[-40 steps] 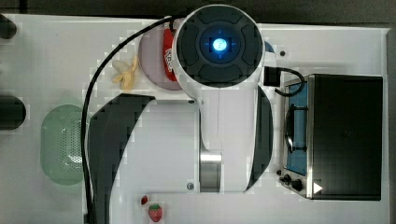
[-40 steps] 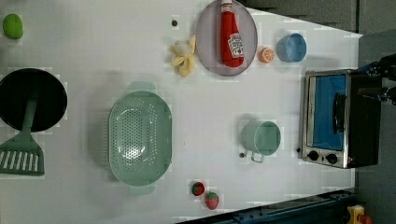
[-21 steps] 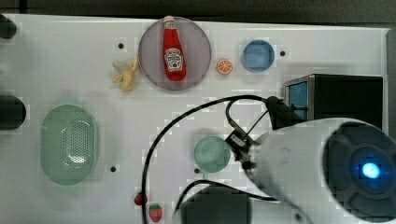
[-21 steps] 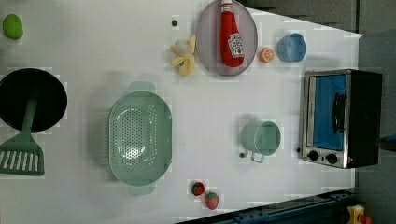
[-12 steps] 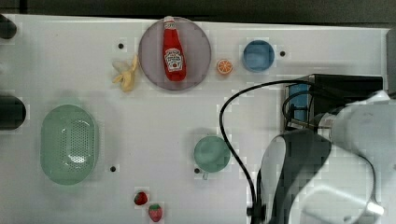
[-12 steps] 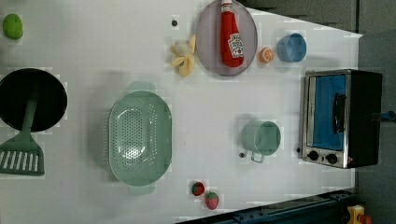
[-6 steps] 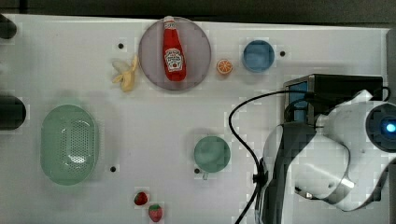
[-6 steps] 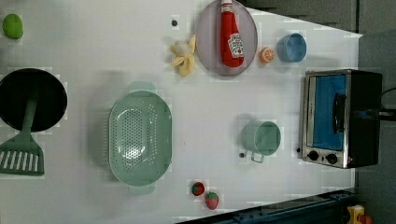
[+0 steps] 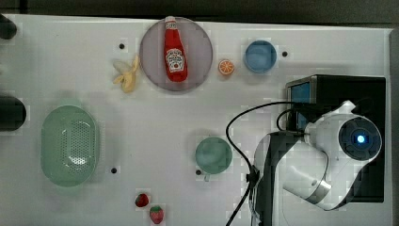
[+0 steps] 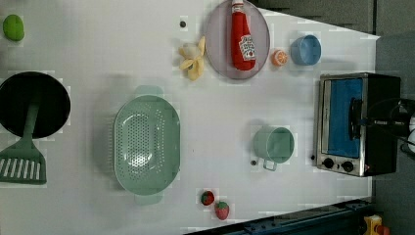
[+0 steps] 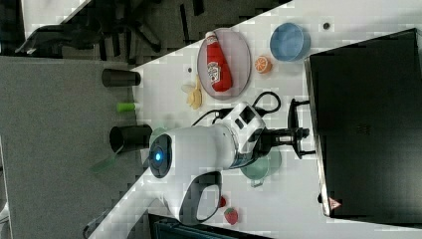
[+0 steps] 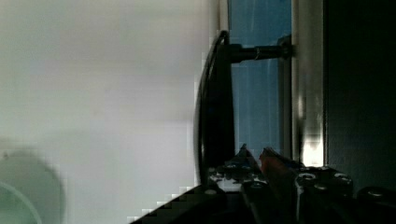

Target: Flap open oven.

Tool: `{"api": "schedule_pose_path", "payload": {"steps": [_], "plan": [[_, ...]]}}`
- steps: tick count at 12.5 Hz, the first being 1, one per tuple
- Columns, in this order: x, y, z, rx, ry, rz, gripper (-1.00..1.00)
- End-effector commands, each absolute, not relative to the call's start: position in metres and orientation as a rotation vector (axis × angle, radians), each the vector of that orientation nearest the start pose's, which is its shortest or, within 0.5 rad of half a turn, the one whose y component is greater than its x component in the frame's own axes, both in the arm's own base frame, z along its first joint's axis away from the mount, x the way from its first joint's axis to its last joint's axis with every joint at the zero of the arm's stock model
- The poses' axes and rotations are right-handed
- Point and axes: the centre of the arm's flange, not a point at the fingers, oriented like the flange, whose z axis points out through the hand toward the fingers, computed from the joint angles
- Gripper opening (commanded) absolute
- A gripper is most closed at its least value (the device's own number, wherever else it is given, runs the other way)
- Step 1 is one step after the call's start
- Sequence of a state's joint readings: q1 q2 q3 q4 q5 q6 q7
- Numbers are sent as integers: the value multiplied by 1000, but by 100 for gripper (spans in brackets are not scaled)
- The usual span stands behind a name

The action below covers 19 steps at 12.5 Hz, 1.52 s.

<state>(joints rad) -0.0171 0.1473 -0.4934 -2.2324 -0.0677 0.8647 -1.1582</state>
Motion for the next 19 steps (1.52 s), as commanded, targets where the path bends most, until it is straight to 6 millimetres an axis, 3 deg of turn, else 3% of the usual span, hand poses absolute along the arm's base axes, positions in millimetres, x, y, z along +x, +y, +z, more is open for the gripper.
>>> {"api": "schedule_pose_path", "payload": {"steps": [1, 4, 8, 14, 19], "plan": [[481, -260, 310, -3291, 22, -55, -65], [491, -239, 300, -3315, -59, -9, -65], [504, -192, 276, -3421, -53, 87, -65], [514, -109, 217, -3614, -65, 242, -65], [506, -45, 167, -3834, 126, 306, -65]]}}
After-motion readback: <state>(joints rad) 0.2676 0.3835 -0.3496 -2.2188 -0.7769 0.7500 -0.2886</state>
